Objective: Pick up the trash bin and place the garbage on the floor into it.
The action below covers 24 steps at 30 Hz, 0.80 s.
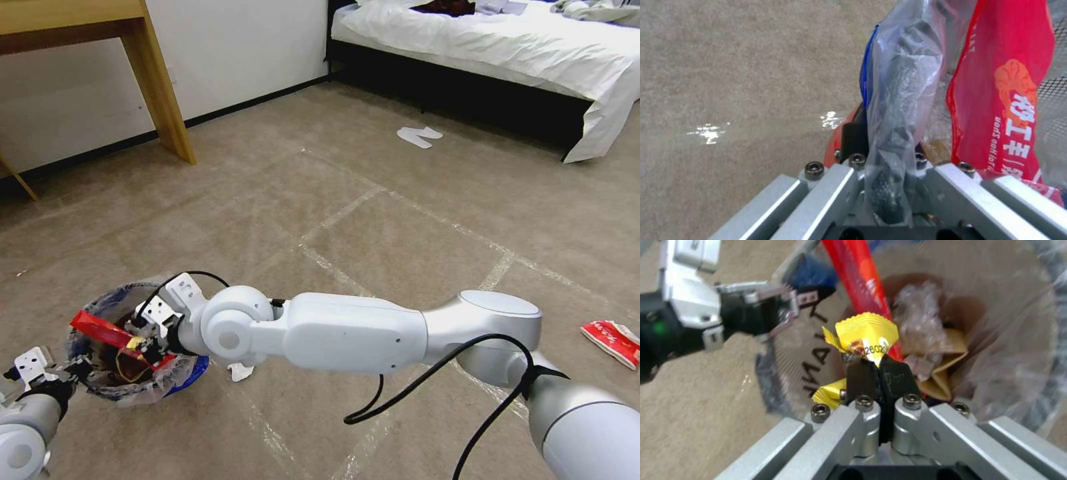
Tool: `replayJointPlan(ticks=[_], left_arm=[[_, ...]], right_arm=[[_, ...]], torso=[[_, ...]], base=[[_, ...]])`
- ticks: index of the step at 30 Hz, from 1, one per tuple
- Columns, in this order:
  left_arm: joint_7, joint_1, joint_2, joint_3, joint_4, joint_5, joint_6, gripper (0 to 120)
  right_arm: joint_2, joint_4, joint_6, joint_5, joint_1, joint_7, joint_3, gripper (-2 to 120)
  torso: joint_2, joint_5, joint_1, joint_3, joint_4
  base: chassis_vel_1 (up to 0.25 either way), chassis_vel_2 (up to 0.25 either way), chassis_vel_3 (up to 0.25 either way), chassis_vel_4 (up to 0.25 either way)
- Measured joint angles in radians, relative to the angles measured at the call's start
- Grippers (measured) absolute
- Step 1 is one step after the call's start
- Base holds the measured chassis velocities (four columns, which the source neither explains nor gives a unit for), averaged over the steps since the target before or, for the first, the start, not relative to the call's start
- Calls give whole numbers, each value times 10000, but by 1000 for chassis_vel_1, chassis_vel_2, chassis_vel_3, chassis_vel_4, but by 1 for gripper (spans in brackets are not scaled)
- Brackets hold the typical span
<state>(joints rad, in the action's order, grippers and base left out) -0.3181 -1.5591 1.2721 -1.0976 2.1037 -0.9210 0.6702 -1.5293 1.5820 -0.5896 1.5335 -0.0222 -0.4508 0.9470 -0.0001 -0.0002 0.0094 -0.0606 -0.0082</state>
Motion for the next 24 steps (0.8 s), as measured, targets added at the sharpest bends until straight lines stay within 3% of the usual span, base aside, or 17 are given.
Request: replayJointPlan(ticks=[14, 24], left_arm=[[11, -20, 30, -22, 91, -14, -7, 0], [15, -46, 89, -53, 149, -22, -20, 0]], right_arm=[[-791, -1115, 215, -511, -261, 333, 390, 0], [-812, -1448, 367, -909, -298, 419, 539, 2]], torso=[[0, 1, 0, 1, 2], [1, 0, 0, 0, 0]], base=[[0, 0, 0, 0], [0, 0, 0, 0]])
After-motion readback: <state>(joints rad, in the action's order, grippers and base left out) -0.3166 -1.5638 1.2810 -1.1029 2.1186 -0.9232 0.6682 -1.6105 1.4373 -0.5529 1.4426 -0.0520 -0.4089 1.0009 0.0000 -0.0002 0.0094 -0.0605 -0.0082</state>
